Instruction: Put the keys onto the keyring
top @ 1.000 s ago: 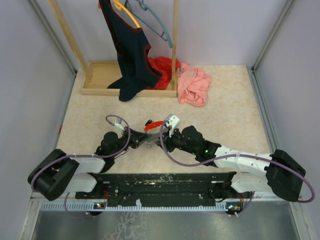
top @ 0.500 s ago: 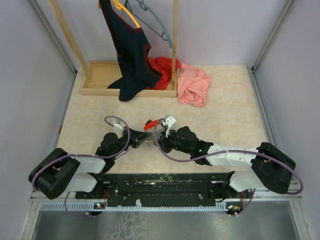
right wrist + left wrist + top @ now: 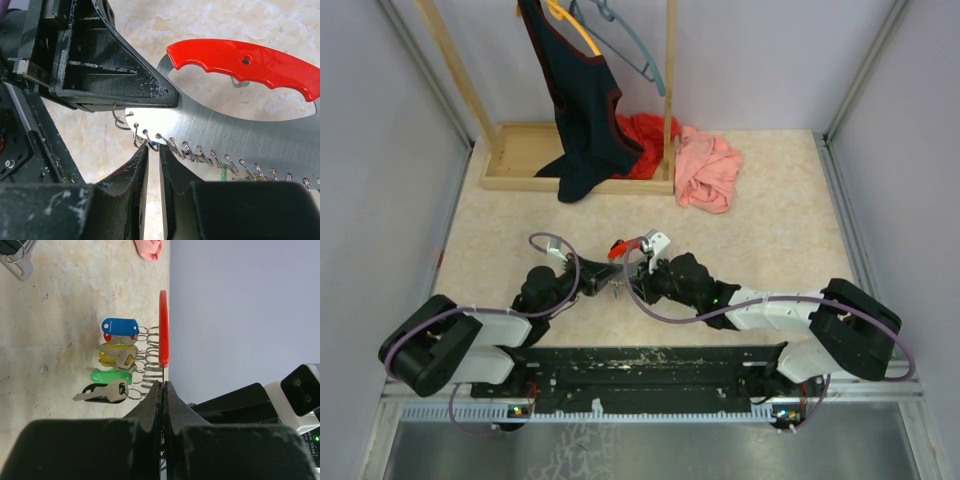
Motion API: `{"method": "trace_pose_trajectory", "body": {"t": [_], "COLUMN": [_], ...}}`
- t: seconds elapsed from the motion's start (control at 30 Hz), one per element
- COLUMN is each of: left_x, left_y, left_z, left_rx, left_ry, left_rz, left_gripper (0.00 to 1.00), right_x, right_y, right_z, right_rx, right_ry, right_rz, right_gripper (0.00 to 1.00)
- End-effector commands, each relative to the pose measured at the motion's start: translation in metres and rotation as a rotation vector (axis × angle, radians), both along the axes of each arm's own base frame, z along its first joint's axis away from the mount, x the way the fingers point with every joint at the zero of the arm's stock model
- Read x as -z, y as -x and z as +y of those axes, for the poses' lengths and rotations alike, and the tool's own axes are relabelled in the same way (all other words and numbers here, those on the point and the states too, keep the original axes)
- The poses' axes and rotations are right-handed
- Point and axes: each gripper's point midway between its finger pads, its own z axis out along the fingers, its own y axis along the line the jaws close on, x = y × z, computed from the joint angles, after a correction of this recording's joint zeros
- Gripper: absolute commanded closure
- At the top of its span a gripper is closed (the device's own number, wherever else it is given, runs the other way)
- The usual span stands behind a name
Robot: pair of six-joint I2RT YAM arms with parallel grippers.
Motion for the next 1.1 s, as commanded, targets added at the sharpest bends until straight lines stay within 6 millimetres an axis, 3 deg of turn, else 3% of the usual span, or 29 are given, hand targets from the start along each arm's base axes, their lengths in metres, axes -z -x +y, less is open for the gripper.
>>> {"method": "trace_pose_trajectory", "body": {"t": [0.0,0.4,0.63,0.73,1.07], "left_x": [-0.024,-0.022,-0.02,-0.017,0.001], "left_y": [0.0,0.002,0.004,0.005,0.011], "left_z": [-0.003,-0.006,-0.006,-0.005,0.008], "left_rx": [0.008,0.015,0.015,0.01,-0.024], "left_ry": [0.071,0.082,0.087,0.086,0.033], "left_rz": [-0.067,-0.06,-0.056,-0.05,-0.03], "left_gripper": [0.99,0.99,0.99,0.98,0.82], "right_x": [-0.025,-0.028,-0.029,-0.03,-0.028], "right_y": [-0.006,-0.005,-0.006,-0.006,-0.001], "right_z": [0.015,0.023,0.021,0.016,-0.005], "right_rx": [-0.006,-0.046,-0.047,-0.042,-0.071], "right_ry": [-0.077,-0.095,-0.082,-0.069,0.048], "right_rz": [-0.063,-0.086,-0.112,-0.131,-0.208], "right_gripper": [0.85,0.85,0.99,1.0,1.0]}}
